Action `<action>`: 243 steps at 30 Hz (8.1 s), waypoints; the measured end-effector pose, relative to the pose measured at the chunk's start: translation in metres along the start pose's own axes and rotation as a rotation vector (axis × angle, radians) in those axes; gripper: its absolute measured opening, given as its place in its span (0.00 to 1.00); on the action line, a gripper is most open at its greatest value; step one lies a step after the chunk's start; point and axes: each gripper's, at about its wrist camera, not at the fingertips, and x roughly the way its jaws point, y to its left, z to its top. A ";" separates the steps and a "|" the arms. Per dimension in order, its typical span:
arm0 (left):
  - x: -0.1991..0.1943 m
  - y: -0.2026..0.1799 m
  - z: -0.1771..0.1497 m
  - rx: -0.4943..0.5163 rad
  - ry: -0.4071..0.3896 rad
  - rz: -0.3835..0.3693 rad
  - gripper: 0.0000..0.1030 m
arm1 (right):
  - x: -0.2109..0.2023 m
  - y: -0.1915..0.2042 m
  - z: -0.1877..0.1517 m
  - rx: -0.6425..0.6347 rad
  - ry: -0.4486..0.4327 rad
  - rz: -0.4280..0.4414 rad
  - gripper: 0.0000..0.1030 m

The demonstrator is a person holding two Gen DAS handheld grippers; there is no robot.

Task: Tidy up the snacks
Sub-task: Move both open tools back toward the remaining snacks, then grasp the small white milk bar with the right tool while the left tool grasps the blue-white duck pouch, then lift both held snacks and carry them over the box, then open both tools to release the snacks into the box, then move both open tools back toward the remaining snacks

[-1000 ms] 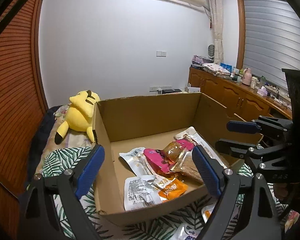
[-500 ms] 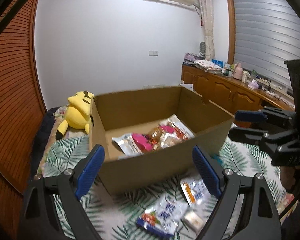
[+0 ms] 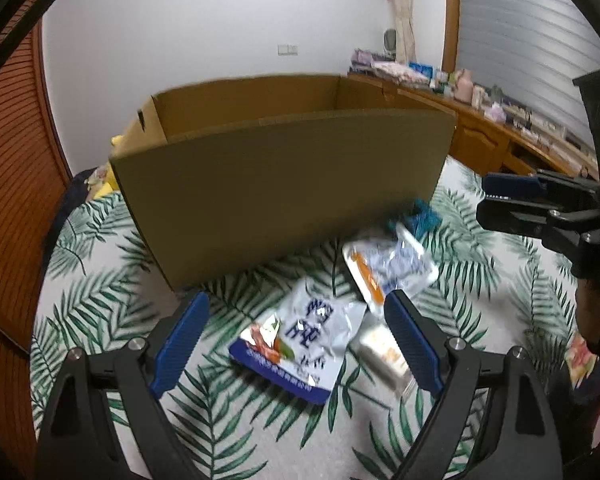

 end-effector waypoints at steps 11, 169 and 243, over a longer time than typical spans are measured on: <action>0.015 0.010 -0.015 -0.036 0.058 -0.012 0.87 | 0.022 0.011 -0.025 0.028 0.069 0.074 0.66; 0.011 0.056 0.135 -0.128 -0.111 -0.005 0.56 | -0.040 -0.002 0.112 -0.124 -0.179 0.047 0.19; -0.036 0.011 0.086 -0.112 -0.130 0.042 0.89 | -0.046 -0.031 0.080 0.014 -0.029 0.021 0.34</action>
